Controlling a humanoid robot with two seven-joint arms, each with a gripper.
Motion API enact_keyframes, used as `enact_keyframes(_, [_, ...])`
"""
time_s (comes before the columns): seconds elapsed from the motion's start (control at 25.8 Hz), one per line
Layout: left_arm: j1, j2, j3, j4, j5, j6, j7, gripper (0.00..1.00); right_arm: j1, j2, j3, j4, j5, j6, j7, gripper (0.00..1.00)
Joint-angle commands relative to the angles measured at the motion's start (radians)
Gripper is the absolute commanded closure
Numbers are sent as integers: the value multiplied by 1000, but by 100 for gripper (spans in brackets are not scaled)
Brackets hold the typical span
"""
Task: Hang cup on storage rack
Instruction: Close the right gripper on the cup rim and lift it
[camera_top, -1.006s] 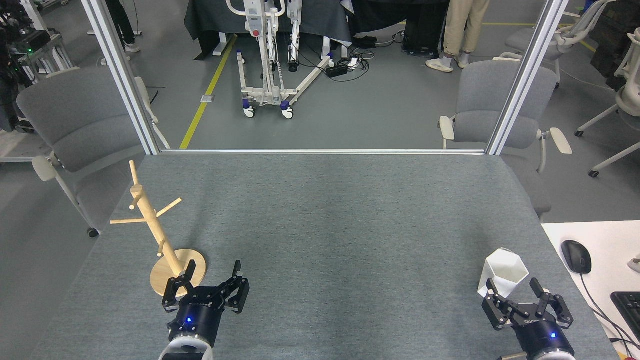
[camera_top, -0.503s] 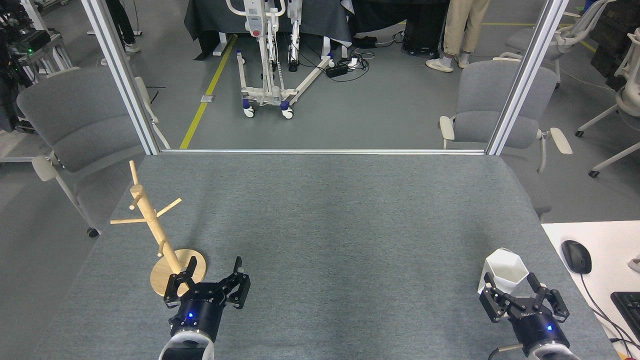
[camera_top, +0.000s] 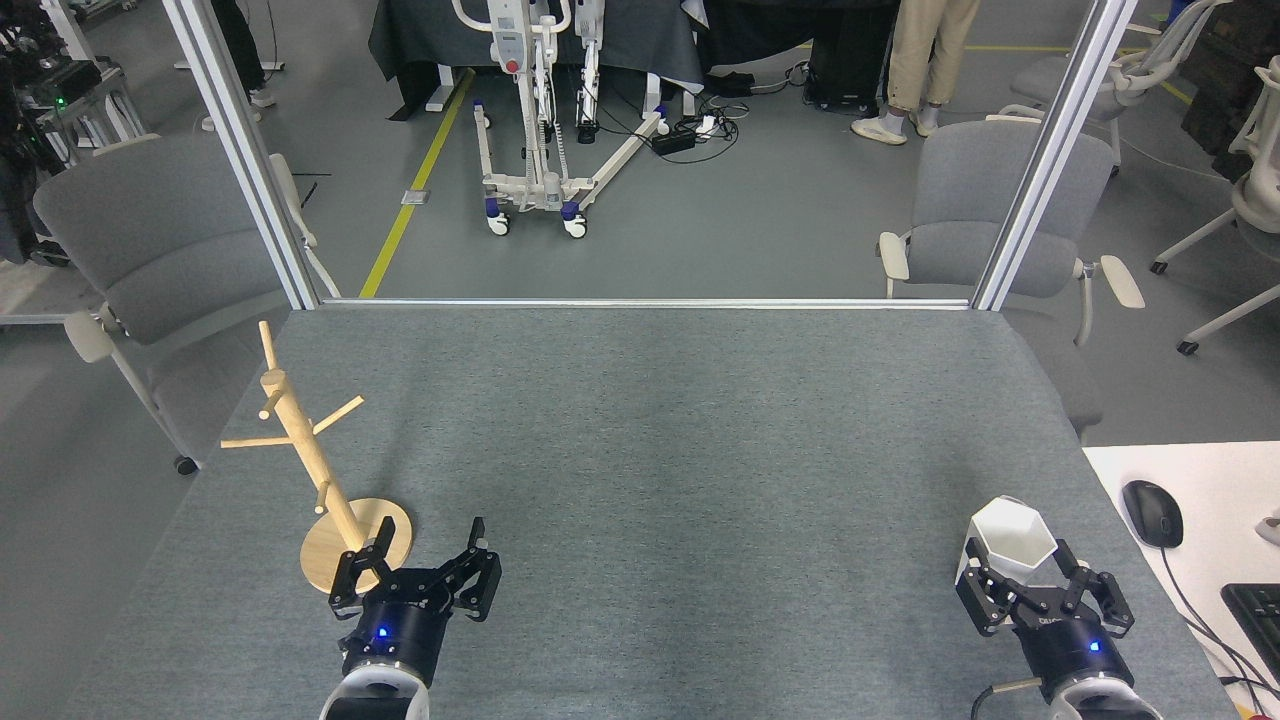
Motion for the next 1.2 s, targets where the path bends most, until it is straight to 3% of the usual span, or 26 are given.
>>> enact_keyframes(0.0, [-2, 0, 0, 2, 0, 0, -1, 0, -9, 2, 0, 17, 2, 1, 2, 1])
enact_keyframes(0.5, [-2, 0, 0, 2, 0, 2, -1, 0, -38, -1, 0, 55, 2, 2, 1, 1])
enact_keyframes(0.85, [-2, -2, 0, 11, 0, 2, -1, 0, -99, -10, 25, 124, 3, 74, 1, 1])
enact_keyframes(1.16, [-2, -9, -2, 18, 0, 0, -1, 0, -104, -10, 28, 138, 3, 108, -1, 1])
